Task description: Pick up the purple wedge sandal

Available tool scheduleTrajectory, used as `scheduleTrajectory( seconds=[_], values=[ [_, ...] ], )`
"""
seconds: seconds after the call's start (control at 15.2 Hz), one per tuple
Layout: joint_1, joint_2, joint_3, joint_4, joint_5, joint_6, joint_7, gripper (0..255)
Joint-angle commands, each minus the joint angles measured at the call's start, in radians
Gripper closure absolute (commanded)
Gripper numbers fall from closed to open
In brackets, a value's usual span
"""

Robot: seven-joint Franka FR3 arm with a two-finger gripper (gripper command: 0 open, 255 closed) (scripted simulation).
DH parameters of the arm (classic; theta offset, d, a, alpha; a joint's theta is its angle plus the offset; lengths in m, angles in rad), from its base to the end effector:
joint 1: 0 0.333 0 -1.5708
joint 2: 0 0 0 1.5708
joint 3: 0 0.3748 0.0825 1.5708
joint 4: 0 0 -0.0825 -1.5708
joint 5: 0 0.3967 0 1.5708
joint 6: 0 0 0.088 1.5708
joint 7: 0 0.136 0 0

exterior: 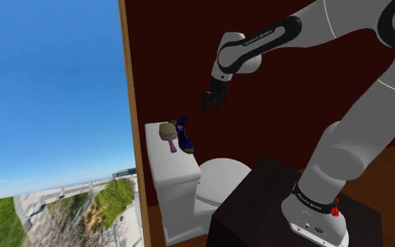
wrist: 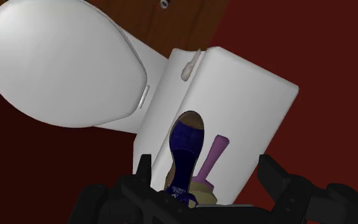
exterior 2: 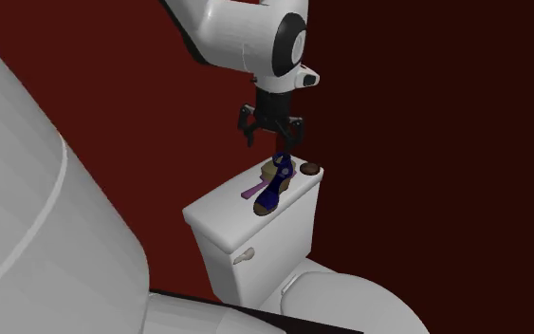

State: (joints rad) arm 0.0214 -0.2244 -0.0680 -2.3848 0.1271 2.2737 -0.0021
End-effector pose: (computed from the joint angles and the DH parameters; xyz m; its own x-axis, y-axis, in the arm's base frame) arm 0.4754 -0.0170 0.4397 0.9862 -0.1259 0.1072 -0.1128 -0.9863 -0.1201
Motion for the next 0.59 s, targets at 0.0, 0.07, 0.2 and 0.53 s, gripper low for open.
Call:
scheduleTrajectory(
  seconds=[0.0,0.07,0.2,0.53],
  values=[
    [0.004,0.085,-0.010,0.035,0.028,0.067,-0.029,0],
    [0.007,0.122,-0.012,0.054,0.043,0.093,-0.042,0],
    [0.010,0.197,-0.015,0.097,0.076,0.141,-0.069,0],
    [0.006,0.385,-0.008,0.228,0.167,0.232,-0.141,0]
  ],
)
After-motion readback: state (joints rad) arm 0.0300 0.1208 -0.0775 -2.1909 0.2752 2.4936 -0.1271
